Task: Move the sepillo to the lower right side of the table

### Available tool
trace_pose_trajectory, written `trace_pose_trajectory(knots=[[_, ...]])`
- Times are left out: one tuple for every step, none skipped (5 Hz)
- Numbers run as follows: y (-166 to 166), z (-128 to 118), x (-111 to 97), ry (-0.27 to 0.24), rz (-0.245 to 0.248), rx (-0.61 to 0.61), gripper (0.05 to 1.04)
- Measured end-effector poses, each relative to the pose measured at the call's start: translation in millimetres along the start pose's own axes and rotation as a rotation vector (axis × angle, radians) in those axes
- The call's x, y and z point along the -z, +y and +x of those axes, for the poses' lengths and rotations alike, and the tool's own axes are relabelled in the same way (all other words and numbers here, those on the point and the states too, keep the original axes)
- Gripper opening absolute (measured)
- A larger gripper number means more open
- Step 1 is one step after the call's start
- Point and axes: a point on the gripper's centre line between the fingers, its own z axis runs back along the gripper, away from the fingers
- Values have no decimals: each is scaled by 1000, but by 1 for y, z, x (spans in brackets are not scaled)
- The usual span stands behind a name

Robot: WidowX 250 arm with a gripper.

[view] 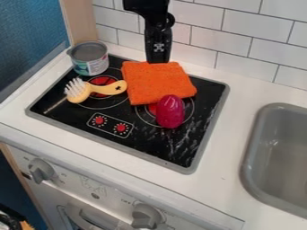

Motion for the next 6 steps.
trace_pose_trajectory(knots=[[3,0,8,-15,27,0,1000],[-1,18,14,-28,48,-76,1000],[-9,39,19,-46,55,-160,1000],[-14,61,36,-127,51,-207,1000],[-15,74,61,-211,67,-209,1000],[-15,94,83,-249,97,-233,1000]])
